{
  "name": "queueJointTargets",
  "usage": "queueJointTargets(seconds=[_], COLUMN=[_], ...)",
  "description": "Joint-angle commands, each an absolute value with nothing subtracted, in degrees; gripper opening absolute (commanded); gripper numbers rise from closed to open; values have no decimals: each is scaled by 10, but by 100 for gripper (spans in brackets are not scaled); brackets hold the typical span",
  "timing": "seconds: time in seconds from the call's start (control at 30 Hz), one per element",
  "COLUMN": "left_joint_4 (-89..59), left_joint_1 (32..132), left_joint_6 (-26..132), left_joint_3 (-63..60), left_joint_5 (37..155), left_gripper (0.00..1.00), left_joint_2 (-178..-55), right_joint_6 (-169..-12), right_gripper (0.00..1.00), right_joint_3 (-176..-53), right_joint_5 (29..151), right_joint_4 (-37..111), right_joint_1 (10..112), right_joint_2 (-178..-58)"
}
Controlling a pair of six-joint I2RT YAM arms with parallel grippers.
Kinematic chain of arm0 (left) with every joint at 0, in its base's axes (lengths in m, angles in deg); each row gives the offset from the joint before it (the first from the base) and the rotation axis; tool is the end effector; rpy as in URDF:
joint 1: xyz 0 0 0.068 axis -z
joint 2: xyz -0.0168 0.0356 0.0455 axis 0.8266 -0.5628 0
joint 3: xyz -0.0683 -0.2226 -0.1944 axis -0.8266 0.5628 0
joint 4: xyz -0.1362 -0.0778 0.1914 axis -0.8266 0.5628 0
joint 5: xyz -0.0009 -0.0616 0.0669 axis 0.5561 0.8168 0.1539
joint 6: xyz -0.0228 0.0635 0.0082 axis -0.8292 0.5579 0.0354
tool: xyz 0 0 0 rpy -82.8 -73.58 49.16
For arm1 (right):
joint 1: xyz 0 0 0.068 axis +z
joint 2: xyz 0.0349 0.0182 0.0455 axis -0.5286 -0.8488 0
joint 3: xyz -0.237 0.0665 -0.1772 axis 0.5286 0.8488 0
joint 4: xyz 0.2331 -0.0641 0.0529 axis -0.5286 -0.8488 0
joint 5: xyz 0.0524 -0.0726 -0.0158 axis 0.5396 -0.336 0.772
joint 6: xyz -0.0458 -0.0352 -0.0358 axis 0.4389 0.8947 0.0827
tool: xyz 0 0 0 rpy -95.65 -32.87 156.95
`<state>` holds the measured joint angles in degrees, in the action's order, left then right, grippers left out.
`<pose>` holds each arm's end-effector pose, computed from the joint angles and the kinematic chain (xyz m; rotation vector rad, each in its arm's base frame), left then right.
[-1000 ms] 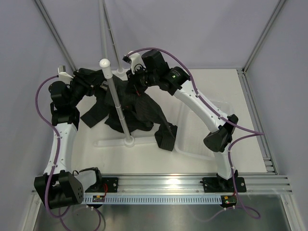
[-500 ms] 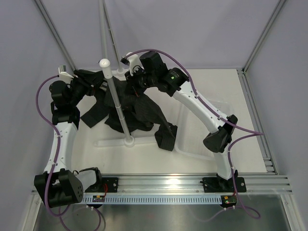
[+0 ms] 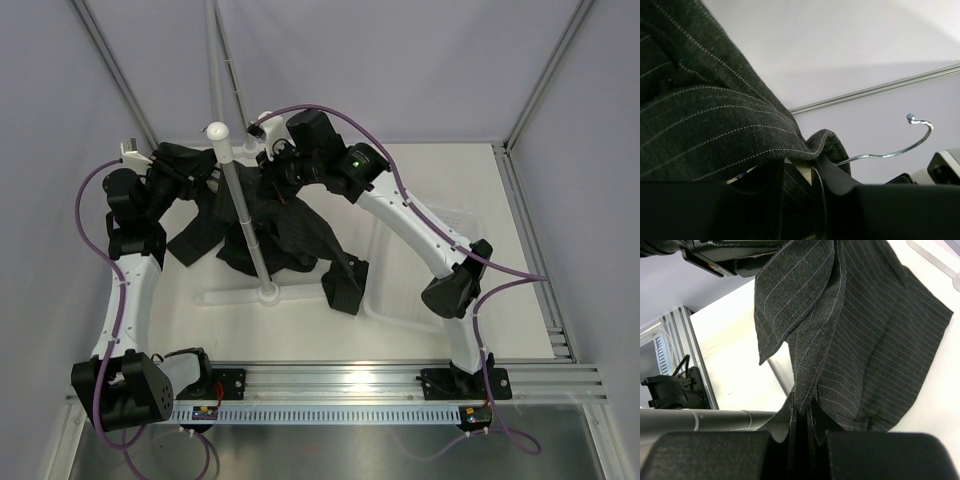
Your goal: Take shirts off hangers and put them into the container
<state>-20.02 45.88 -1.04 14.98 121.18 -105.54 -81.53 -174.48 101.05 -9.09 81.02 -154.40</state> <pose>0.2498 0.0130 0.4007 -0.6419 1.6125 -1.1998 0.2924 0.3640 0.4447 -1.1129 1.8365 0.8257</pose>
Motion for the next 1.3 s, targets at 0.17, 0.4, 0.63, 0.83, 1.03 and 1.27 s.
queueJointTargets(seconds=[0.17, 0.4, 0.63, 0.83, 1.03, 1.27], left_joint_4=[-216, -170, -148, -149, -148, -158], left_joint_1=[457, 457, 457, 457, 457, 457], left_joint_6=[5, 35, 48, 45, 45, 42], left_joint_3=[135, 96, 65, 56, 49, 49], left_joint_5=[1207, 1187, 1178, 1175, 1177, 1181], left_gripper=[0, 0, 0, 0, 0, 0], left_joint_2=[-1055, -1049, -1053, -1056, -1060, -1068], right_joint_6=[-737, -751, -767, -772, -781, -790], right_gripper=[0, 55, 99, 100, 92, 64], right_joint_3=[-1773, -1717, -1509, -1433, -1439, -1401], right_joint_5=[1029, 940, 889, 922, 956, 978], right_joint_4=[-86, -81, 22, 42, 33, 52], right_joint_1=[830, 831, 830, 830, 830, 830], right_joint_2=[-1526, -1493, -1338, -1305, -1327, -1326])
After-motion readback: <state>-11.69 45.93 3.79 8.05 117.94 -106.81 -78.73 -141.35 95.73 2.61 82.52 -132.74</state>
